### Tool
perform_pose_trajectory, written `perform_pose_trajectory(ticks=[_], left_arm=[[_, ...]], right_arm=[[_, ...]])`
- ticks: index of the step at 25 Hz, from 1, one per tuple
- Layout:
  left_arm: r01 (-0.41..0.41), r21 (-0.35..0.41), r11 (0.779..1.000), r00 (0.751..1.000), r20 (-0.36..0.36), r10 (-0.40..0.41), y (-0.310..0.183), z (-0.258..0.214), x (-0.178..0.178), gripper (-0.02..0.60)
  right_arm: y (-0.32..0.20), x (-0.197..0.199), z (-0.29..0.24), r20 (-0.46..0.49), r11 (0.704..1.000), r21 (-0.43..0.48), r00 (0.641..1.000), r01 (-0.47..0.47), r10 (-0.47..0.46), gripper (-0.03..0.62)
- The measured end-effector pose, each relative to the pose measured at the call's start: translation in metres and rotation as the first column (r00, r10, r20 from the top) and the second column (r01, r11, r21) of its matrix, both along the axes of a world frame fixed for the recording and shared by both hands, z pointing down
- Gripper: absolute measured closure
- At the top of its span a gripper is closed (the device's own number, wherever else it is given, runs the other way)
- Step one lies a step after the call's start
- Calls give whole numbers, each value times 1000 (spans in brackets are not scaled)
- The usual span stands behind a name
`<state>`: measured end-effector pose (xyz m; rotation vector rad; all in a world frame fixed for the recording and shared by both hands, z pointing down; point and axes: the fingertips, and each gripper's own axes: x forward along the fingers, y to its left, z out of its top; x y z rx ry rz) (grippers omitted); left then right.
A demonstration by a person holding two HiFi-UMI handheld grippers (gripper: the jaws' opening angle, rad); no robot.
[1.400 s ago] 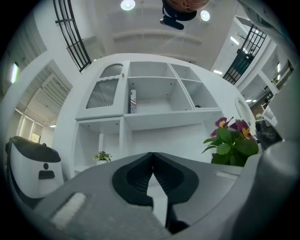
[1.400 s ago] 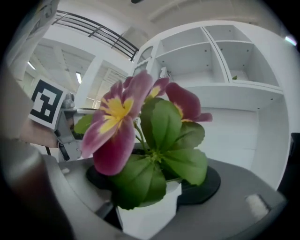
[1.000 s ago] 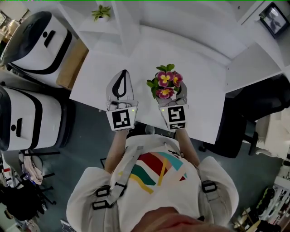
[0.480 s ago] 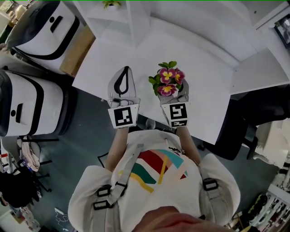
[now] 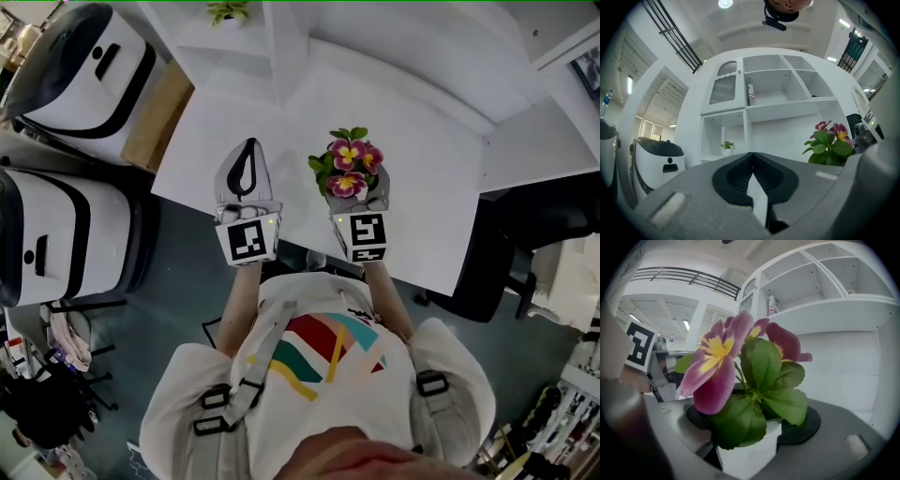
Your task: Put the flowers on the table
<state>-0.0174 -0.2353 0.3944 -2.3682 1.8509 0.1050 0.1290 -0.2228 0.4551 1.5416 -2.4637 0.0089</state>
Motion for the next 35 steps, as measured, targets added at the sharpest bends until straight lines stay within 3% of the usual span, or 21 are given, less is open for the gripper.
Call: perform_pose_trajectory(ticks=[6, 12, 19, 29, 35], left_arm=[[7, -22, 1000, 1000, 10, -7, -21, 4, -11, 577], [-13, -43, 999, 1000, 22, 14, -45, 9, -11, 577], [-65, -67, 996, 997, 29, 67, -72, 27, 0, 577], [-107, -101, 989, 993, 35, 111, -118, 50, 14, 577], [-128, -125, 984, 991, 32, 133, -137, 61, 16, 577]], right_arm=[[-34, -2, 4, 10, 999, -35, 1000, -11, 12, 250], [-102, 7, 18, 24, 998, -54, 999, -25, 26, 250], [-195, 23, 63, -49, 992, -128, 999, -22, 16, 250], [-310, 29, 150, -24, 964, -264, 999, -38, 33, 250], [-350, 30, 182, -48, 948, -313, 998, -49, 35, 250]])
